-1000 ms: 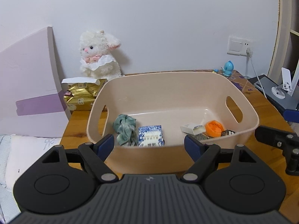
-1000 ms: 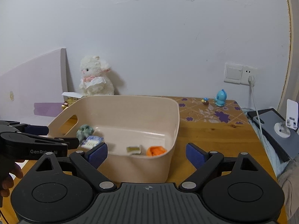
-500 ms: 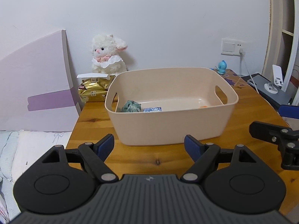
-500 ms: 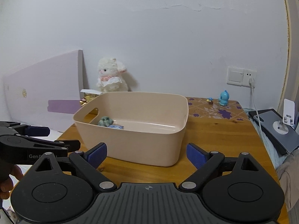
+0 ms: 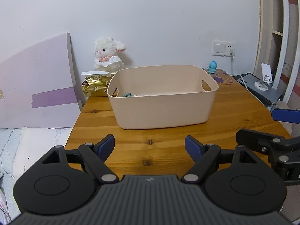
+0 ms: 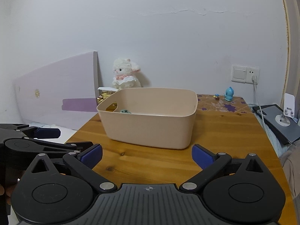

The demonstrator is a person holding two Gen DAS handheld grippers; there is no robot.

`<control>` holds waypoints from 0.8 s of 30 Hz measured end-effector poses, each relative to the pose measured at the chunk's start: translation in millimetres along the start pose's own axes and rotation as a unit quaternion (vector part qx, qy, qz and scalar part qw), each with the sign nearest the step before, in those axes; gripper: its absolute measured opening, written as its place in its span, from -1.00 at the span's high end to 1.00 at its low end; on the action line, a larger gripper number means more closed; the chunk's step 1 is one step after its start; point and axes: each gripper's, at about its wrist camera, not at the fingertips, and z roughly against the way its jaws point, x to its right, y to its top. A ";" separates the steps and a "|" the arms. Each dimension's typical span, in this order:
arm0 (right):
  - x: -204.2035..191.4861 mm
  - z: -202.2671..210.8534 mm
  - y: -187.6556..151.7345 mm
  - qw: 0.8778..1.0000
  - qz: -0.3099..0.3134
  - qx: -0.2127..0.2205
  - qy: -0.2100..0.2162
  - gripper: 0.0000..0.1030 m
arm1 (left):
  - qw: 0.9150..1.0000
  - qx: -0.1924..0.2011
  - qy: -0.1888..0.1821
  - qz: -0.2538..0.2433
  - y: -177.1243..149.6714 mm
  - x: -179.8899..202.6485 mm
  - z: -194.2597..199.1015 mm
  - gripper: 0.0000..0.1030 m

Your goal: Organize objects

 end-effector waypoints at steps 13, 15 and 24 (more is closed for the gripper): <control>-3.9 33.8 -18.5 1.000 -0.009 -0.008 0.001 -1.00 | 1.000 0.001 0.006 0.008 -33.0 4.4 43.5 -0.63; -5.8 37.6 -22.0 1.000 -0.006 -0.011 0.003 -1.00 | 1.000 0.004 0.006 0.013 -35.0 2.4 49.6 -0.63; -16.5 51.9 -36.0 1.000 0.014 -0.018 -0.002 -1.00 | 0.999 0.025 0.011 0.031 -43.9 -5.8 75.5 -0.63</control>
